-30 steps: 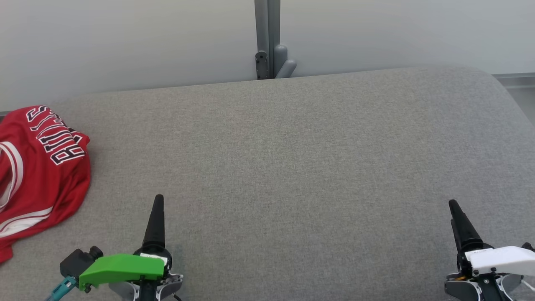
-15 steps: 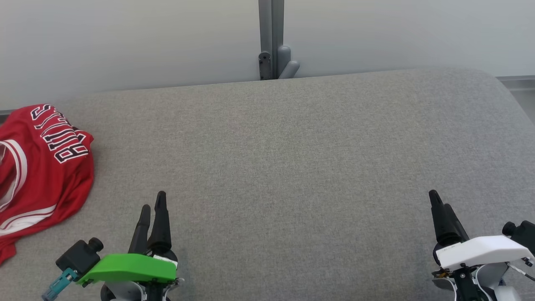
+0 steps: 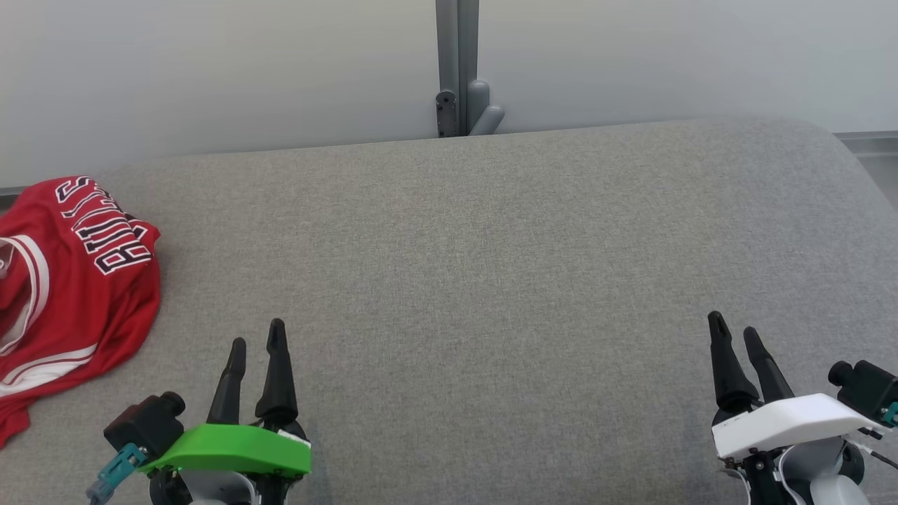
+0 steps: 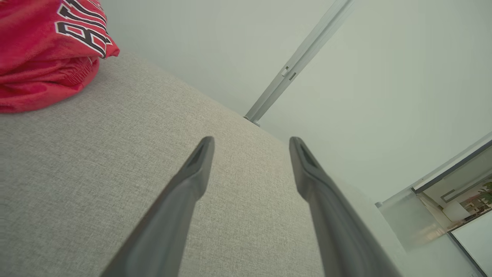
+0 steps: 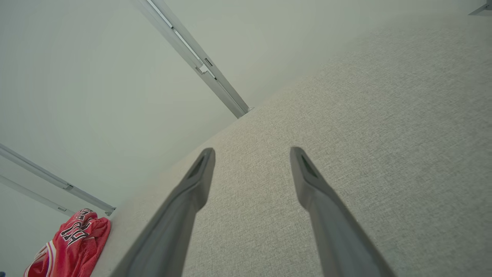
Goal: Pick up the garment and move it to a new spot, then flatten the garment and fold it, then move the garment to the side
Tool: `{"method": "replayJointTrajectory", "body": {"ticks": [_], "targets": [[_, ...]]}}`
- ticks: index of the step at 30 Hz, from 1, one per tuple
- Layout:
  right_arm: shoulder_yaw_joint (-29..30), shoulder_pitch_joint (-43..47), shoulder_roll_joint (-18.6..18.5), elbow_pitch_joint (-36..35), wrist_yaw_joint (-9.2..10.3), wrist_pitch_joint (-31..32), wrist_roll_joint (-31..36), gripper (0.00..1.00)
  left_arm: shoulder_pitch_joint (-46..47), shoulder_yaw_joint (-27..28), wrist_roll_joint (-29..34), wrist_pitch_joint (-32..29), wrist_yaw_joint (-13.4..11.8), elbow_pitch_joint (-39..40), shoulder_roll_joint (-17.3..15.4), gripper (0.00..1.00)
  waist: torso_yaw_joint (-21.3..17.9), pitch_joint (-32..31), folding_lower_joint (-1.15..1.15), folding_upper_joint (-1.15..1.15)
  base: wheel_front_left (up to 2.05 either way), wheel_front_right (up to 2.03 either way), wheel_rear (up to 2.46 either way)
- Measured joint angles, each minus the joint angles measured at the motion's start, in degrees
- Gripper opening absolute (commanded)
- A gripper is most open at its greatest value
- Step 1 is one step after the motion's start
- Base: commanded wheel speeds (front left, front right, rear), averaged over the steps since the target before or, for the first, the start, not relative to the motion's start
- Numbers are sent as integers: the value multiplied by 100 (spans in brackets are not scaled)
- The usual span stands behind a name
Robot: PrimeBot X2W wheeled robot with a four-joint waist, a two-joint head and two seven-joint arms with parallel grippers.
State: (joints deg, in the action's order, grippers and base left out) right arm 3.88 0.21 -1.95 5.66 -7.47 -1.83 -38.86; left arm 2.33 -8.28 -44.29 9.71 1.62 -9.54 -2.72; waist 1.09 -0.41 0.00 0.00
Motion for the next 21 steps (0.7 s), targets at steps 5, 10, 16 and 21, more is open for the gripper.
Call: {"method": "replayJointTrajectory", "body": {"ticks": [5,10,16,21], "targets": [[-77,35,-9,-64,0,-126,336,100,-14,-5,323,47,-65,33,0,100,-3,-6,0,0,0,0,0],[-151,48,-14,-155,0,-238,644,100,-39,-9,645,98,-112,73,0,100,-15,-11,1,0,0,0,0],[-225,69,-22,-235,0,-368,966,100,-49,-1,993,147,-164,133,0,100,-35,1,1,0,0,0,0],[-252,72,-30,-287,0,-479,1230,100,-51,19,1302,197,-215,174,0,100,-48,19,1,0,0,0,0]]}}
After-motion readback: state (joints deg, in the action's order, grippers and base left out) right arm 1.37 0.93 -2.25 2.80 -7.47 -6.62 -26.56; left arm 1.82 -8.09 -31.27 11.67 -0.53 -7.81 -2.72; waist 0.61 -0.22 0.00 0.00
